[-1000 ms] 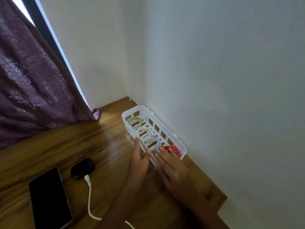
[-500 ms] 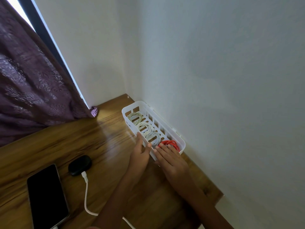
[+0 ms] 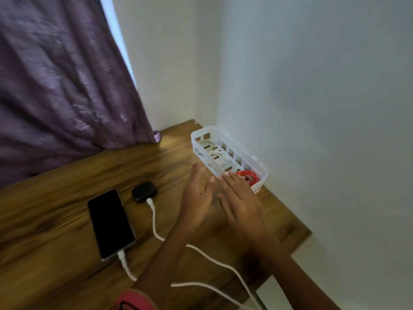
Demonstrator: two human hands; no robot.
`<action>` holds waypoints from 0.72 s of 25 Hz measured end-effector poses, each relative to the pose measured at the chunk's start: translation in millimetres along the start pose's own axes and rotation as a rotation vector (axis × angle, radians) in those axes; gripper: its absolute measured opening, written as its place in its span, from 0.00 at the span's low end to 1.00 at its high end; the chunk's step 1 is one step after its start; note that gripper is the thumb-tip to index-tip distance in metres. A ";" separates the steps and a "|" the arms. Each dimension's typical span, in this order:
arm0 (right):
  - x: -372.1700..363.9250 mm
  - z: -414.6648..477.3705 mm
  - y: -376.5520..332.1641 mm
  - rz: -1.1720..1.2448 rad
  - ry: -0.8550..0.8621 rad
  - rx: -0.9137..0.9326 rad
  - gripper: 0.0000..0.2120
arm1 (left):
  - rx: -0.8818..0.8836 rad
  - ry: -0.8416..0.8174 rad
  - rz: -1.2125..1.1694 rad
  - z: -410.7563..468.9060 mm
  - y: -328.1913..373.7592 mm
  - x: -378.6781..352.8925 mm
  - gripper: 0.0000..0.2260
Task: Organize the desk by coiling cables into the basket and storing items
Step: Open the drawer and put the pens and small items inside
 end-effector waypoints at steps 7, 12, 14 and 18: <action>6.5 -4.2 -144.5 0.172 0.103 0.053 0.16 | -0.104 0.154 0.169 -111.2 -23.2 135.0 0.28; -0.4 -23.0 -296.6 0.347 0.117 0.137 0.16 | -0.094 0.334 0.315 -218.5 -61.3 260.7 0.28; -3.5 -29.0 -358.6 0.430 0.094 0.184 0.16 | -0.073 0.438 0.356 -257.1 -76.4 309.6 0.28; -10.7 -40.9 -472.2 0.596 0.027 0.254 0.16 | 0.003 0.611 0.405 -327.9 -104.9 392.3 0.28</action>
Point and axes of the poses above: each hand's wrist, its own z-axis towards the middle knuckle, its own x-axis out of the back of the hand, y = z × x, the point moved 2 cm from there along z, towards the middle knuckle, and after that the axes turned 1 degree about -z, right-handed, at the moved point
